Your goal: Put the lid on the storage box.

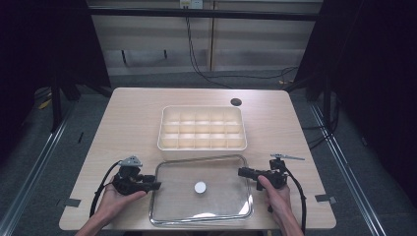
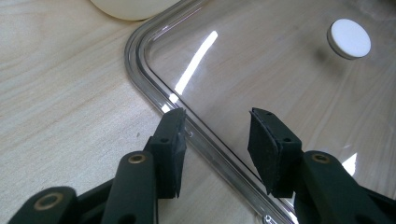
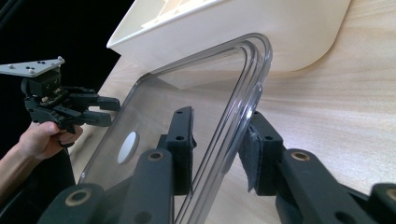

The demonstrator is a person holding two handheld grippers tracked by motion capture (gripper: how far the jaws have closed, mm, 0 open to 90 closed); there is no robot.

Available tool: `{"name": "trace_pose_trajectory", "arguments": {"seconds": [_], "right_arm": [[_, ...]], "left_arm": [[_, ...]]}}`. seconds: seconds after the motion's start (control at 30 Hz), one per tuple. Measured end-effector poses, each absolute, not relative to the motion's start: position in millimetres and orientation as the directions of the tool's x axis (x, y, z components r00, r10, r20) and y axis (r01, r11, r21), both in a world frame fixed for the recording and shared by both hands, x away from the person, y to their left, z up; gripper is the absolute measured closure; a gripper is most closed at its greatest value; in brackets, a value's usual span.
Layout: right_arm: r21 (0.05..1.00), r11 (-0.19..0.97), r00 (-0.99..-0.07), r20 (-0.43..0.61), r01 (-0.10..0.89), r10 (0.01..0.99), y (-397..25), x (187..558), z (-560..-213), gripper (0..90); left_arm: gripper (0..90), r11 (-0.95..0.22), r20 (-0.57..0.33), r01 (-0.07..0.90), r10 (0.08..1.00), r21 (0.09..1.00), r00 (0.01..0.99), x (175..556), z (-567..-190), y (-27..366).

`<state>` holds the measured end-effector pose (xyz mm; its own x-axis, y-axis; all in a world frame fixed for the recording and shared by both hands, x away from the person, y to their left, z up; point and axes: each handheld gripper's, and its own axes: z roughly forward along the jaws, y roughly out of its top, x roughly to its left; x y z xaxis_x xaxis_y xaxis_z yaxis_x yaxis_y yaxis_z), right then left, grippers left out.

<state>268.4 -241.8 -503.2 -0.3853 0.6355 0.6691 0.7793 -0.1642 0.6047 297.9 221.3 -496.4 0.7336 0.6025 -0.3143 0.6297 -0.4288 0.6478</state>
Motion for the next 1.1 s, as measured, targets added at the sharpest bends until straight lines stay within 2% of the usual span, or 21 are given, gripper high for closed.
{"name": "trace_pose_trajectory", "arguments": {"seconds": [0.07, 0.4, 0.83, 1.1], "right_arm": [[0.609, -0.166, -0.391, 0.670, 0.776, 0.631, -242.0, 267.8, -502.2, 69.6], [0.601, -0.208, -0.382, 0.699, 0.771, 0.605, -244.2, 263.9, -499.3, 75.4], [0.615, -0.183, -0.386, 0.669, 0.767, 0.635, -243.5, 263.3, -498.1, 73.8], [0.628, -0.170, -0.389, 0.648, 0.759, 0.655, -243.5, 262.7, -496.3, 73.3]], "left_arm": [[55.2, -0.417, -0.324, 0.636, 0.605, 0.649, 0.728, 298.5, -496.8, 221.2], [39.1, -0.397, -0.342, 0.644, 0.604, 0.654, 0.720, 298.6, -497.3, 225.1], [44.2, -0.371, -0.351, 0.650, 0.613, 0.663, 0.708, 299.4, -494.8, 223.9], [51.2, -0.314, -0.406, 0.657, 0.583, 0.686, 0.703, 300.0, -487.7, 228.4]]}}
